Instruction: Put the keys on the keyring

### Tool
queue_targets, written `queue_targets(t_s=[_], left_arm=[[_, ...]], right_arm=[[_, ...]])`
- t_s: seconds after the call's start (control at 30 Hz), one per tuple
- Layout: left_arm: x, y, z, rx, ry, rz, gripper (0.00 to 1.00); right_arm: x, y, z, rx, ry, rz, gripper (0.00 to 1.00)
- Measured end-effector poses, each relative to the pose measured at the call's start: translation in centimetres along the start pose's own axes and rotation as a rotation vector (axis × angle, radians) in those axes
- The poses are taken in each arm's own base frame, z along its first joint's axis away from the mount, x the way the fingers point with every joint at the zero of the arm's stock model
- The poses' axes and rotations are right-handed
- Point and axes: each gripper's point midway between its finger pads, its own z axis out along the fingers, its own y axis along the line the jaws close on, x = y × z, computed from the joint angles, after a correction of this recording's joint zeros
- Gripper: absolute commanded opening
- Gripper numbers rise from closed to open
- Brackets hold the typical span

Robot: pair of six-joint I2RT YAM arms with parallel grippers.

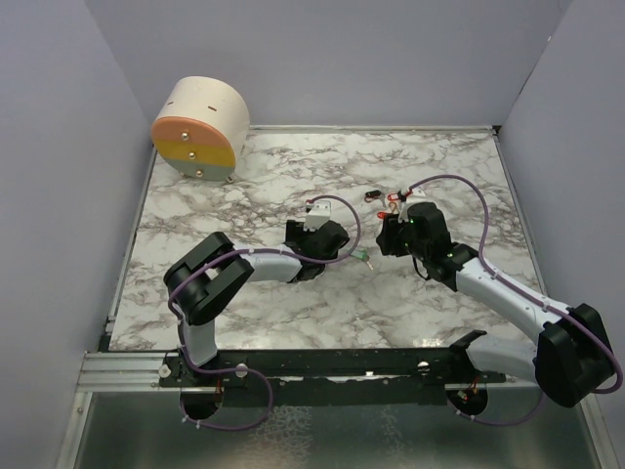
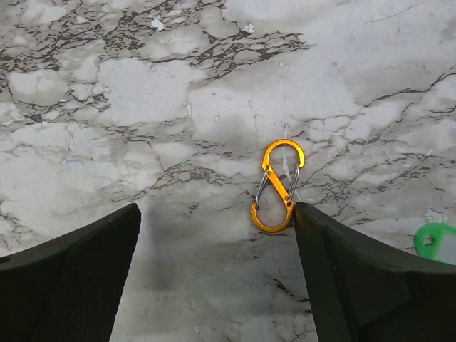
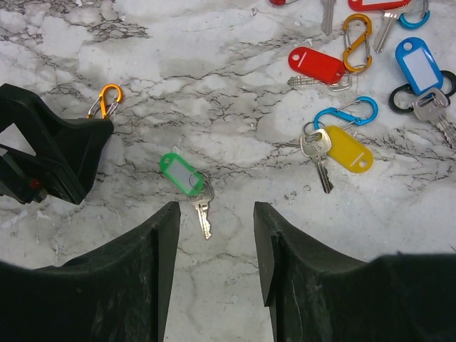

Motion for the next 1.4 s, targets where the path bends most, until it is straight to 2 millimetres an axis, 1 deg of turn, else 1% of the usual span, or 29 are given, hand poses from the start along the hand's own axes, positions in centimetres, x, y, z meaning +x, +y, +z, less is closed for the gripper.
queue_targets(t_s=[0.17, 0.47, 0.63, 0.97, 1.4], left_arm=[[0.0, 0.0, 0.1, 0.007, 0.003, 0.002, 0.84], [0.0, -1.4, 0.2, 0.067, 0.016, -0.004, 0.75], [0.0, -1.9, 0.3, 0.084, 0.019, -0.006, 0.68], [0.0, -2.1, 0.4, 0.096, 0.022, -0.01, 0.66], [-0.5, -2.3, 1.1, 0.117, 0.023, -0.017, 0.58]], right_arm=[[-0.1, 0.0, 0.0, -0.001, -0.003, 0.001, 0.44], [0.1, 0.0, 0.0, 0.0, 0.0, 0.0, 0.4], [0.5, -0.1, 0.1, 0.002, 0.007, -0.001, 0.38], [0.5, -0.1, 0.0, 0.002, 0.006, -0.001, 0.37], [0.3, -0.1, -0.1, -0.001, -0.004, 0.0, 0.35]])
